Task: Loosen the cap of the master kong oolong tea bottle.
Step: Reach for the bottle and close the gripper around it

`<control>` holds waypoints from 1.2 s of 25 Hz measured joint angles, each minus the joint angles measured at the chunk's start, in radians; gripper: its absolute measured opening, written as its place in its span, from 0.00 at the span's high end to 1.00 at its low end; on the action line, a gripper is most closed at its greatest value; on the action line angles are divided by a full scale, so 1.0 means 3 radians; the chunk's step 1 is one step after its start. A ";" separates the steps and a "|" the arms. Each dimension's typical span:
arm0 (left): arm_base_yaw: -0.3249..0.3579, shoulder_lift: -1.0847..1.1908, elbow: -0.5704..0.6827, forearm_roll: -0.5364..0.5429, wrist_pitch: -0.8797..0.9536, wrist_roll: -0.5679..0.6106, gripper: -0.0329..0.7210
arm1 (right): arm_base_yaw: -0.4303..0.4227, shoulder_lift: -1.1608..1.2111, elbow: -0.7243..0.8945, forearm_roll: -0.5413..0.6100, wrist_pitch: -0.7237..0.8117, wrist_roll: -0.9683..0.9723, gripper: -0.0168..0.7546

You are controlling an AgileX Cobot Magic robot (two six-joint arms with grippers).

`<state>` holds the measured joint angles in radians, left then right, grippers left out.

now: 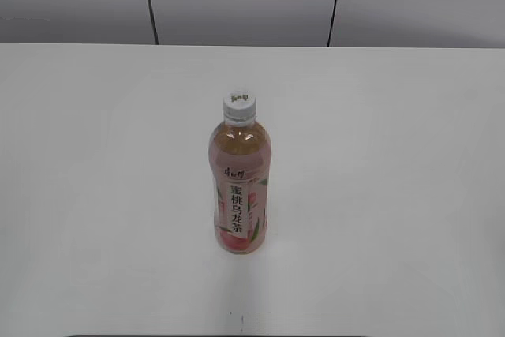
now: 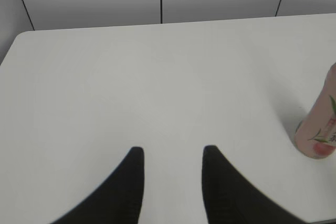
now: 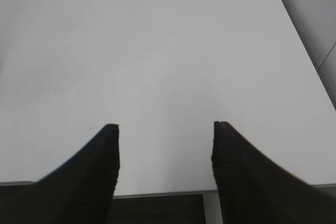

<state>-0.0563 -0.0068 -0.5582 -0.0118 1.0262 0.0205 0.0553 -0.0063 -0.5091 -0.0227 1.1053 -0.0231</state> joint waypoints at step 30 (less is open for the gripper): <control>0.0000 0.0000 0.0000 0.0000 0.0000 0.0000 0.64 | 0.0000 0.0000 0.0000 0.0000 0.0000 0.0000 0.42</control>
<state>-0.0563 -0.0068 -0.5582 -0.0118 1.0262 0.0205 0.0553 -0.0063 -0.5091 -0.0227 1.1053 -0.0231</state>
